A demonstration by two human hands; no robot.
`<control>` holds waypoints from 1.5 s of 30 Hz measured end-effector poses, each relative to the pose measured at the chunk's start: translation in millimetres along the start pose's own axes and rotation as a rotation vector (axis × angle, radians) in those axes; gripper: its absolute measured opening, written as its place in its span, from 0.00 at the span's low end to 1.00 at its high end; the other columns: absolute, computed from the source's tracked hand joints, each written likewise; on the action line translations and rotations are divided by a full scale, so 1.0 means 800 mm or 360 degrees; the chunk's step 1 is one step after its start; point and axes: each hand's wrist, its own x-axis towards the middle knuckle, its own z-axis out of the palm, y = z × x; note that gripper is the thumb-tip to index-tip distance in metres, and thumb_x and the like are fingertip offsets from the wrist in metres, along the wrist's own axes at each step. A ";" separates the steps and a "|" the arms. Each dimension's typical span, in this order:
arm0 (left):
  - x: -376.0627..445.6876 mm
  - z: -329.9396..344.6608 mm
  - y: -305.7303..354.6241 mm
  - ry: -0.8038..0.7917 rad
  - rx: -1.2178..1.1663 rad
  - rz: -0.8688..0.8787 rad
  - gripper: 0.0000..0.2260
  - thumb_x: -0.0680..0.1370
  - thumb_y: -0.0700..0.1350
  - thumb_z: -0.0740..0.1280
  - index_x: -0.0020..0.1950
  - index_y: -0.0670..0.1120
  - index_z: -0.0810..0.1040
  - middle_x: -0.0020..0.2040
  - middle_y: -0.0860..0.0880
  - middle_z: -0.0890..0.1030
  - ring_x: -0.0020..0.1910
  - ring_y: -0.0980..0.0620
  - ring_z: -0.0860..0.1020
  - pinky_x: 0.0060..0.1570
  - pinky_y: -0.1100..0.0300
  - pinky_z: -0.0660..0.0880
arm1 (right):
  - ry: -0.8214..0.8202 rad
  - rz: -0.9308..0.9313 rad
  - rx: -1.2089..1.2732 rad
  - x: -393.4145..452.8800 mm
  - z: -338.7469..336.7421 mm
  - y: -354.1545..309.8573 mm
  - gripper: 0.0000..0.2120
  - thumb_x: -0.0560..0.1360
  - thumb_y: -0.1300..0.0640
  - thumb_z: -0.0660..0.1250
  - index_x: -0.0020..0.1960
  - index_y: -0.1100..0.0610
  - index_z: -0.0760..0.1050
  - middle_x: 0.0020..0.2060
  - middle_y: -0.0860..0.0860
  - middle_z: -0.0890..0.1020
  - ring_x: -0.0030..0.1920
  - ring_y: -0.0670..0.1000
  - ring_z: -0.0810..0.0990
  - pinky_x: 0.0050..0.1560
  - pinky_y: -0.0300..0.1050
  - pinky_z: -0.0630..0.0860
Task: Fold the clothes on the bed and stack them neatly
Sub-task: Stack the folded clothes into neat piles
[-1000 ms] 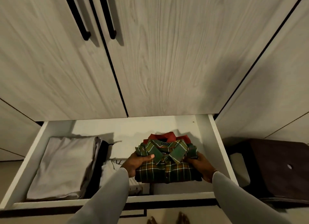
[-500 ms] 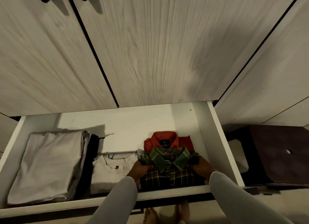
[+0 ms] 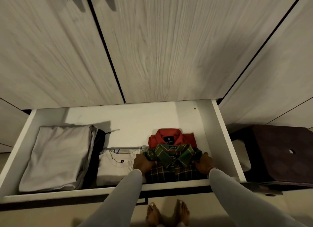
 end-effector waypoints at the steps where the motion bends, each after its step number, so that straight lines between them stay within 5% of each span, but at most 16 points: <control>1: -0.004 -0.009 -0.003 0.0015 -0.0013 -0.0008 0.45 0.56 0.66 0.76 0.65 0.41 0.76 0.61 0.43 0.81 0.57 0.44 0.81 0.54 0.52 0.80 | 0.0046 -0.0014 -0.0035 -0.010 -0.004 -0.004 0.29 0.79 0.50 0.70 0.71 0.63 0.62 0.65 0.60 0.76 0.64 0.60 0.77 0.63 0.51 0.75; 7: -0.040 -0.067 0.013 0.0115 0.0033 0.0034 0.35 0.69 0.54 0.80 0.67 0.39 0.70 0.65 0.41 0.76 0.61 0.40 0.78 0.56 0.46 0.79 | 0.0406 -0.0534 -0.0845 -0.070 -0.031 -0.051 0.26 0.81 0.48 0.63 0.74 0.58 0.61 0.69 0.59 0.72 0.67 0.61 0.74 0.66 0.57 0.74; 11: -0.075 -0.092 0.021 0.0253 0.0071 0.0078 0.28 0.73 0.52 0.77 0.65 0.39 0.72 0.65 0.41 0.75 0.63 0.41 0.76 0.57 0.48 0.79 | 0.0249 -0.0745 -0.0646 -0.095 -0.040 -0.083 0.35 0.78 0.48 0.66 0.79 0.55 0.54 0.72 0.59 0.67 0.70 0.62 0.70 0.68 0.59 0.72; 15: -0.121 -0.106 0.018 0.0339 -0.0029 0.0051 0.23 0.75 0.50 0.74 0.64 0.39 0.73 0.62 0.41 0.78 0.61 0.40 0.78 0.58 0.47 0.79 | 0.0129 -0.0894 -0.0480 -0.128 -0.036 -0.090 0.31 0.79 0.51 0.67 0.79 0.55 0.60 0.75 0.58 0.66 0.70 0.61 0.71 0.68 0.55 0.73; 18: -0.148 -0.119 0.000 0.0331 -0.0222 -0.0073 0.22 0.74 0.50 0.72 0.60 0.35 0.77 0.54 0.35 0.82 0.43 0.40 0.81 0.40 0.52 0.81 | 0.0054 -0.0950 -0.0495 -0.159 -0.033 -0.089 0.21 0.78 0.51 0.70 0.68 0.59 0.73 0.63 0.55 0.76 0.60 0.57 0.78 0.61 0.52 0.76; 20: -0.154 -0.126 -0.017 0.0327 -0.0485 -0.0157 0.23 0.71 0.49 0.72 0.56 0.32 0.77 0.44 0.34 0.83 0.28 0.45 0.73 0.28 0.60 0.71 | 0.0058 -0.0898 -0.0423 -0.172 -0.026 -0.085 0.11 0.79 0.51 0.68 0.46 0.59 0.80 0.41 0.51 0.79 0.43 0.51 0.78 0.48 0.46 0.75; 22: -0.171 -0.135 -0.031 0.0356 -0.0688 -0.0234 0.16 0.69 0.49 0.70 0.45 0.37 0.76 0.32 0.39 0.79 0.24 0.47 0.69 0.29 0.62 0.67 | 0.0076 -0.0799 -0.0251 -0.186 -0.016 -0.083 0.19 0.81 0.50 0.66 0.34 0.57 0.75 0.32 0.51 0.77 0.35 0.49 0.76 0.40 0.43 0.74; 27: -0.203 -0.129 -0.074 0.0371 -0.1137 -0.0409 0.13 0.80 0.49 0.68 0.44 0.42 0.71 0.35 0.43 0.72 0.29 0.46 0.70 0.25 0.61 0.70 | -0.0290 -0.0227 0.0745 -0.221 0.018 -0.065 0.14 0.80 0.50 0.68 0.41 0.58 0.76 0.34 0.52 0.78 0.33 0.49 0.77 0.36 0.43 0.79; 31: -0.233 -0.113 -0.108 0.0176 -0.1413 -0.0482 0.11 0.81 0.49 0.66 0.48 0.41 0.73 0.28 0.43 0.74 0.25 0.47 0.71 0.25 0.62 0.72 | -0.0198 0.0073 0.1137 -0.227 0.049 -0.046 0.13 0.79 0.50 0.69 0.49 0.60 0.76 0.37 0.55 0.79 0.34 0.51 0.77 0.33 0.41 0.77; 34: -0.247 -0.107 -0.122 0.0062 -0.1605 -0.0572 0.18 0.79 0.56 0.70 0.59 0.45 0.72 0.50 0.40 0.78 0.44 0.40 0.80 0.41 0.49 0.81 | -0.0244 0.0266 0.1408 -0.234 0.074 -0.033 0.21 0.80 0.45 0.68 0.61 0.62 0.73 0.47 0.60 0.81 0.43 0.58 0.82 0.46 0.53 0.82; 37: -0.250 -0.113 -0.131 0.0165 -0.1842 -0.0511 0.32 0.72 0.58 0.76 0.70 0.47 0.69 0.68 0.47 0.68 0.68 0.37 0.71 0.55 0.42 0.80 | -0.0330 0.0341 0.1877 -0.251 0.091 -0.033 0.39 0.73 0.39 0.74 0.75 0.54 0.61 0.68 0.63 0.72 0.59 0.68 0.78 0.47 0.68 0.82; 41: -0.248 -0.135 -0.140 0.0469 -0.2135 -0.0377 0.49 0.68 0.59 0.79 0.80 0.50 0.56 0.70 0.49 0.71 0.66 0.38 0.73 0.64 0.36 0.73 | -0.0221 0.0235 0.2388 -0.263 0.097 -0.055 0.59 0.63 0.34 0.79 0.81 0.44 0.46 0.78 0.53 0.60 0.73 0.72 0.63 0.51 0.81 0.71; 45: -0.211 -0.151 -0.164 0.0251 -0.2333 -0.0136 0.52 0.54 0.66 0.81 0.75 0.50 0.70 0.67 0.47 0.80 0.64 0.41 0.78 0.63 0.36 0.72 | -0.0149 0.0205 0.2456 -0.249 0.094 -0.068 0.71 0.44 0.30 0.82 0.79 0.39 0.49 0.77 0.50 0.61 0.74 0.69 0.63 0.48 0.82 0.71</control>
